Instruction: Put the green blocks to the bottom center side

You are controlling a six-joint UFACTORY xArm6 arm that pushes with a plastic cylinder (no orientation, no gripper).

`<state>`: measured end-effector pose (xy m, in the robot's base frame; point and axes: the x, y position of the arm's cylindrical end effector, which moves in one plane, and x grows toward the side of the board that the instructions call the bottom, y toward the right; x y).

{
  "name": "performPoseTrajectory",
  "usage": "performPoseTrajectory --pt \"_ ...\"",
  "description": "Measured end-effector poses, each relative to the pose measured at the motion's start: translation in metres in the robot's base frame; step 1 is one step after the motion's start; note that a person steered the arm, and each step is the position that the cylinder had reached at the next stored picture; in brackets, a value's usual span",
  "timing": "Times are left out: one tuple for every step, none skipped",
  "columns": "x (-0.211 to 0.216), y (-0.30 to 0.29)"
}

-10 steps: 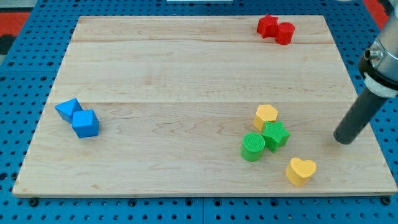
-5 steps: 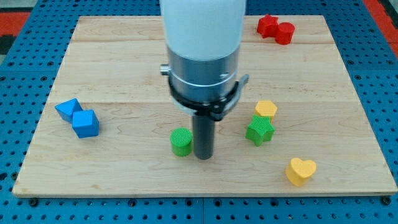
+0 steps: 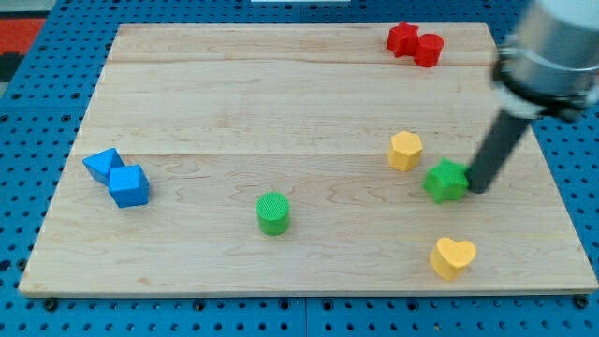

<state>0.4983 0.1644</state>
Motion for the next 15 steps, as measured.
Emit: performPoseTrajectory --pt "0.001 -0.097" --pt "-0.034 -0.108" --pt "-0.052 -0.091" --pt "-0.051 -0.159" --pt "-0.046 -0.172" --pt "-0.044 -0.187" --pt "-0.057 -0.228" --pt "-0.01 -0.231" --pt "-0.005 -0.216" --pt "-0.03 -0.219" --pt "-0.042 -0.193" --pt "-0.005 -0.173" --pt "0.002 -0.172" --pt "0.0 -0.116" --pt "0.019 -0.03"
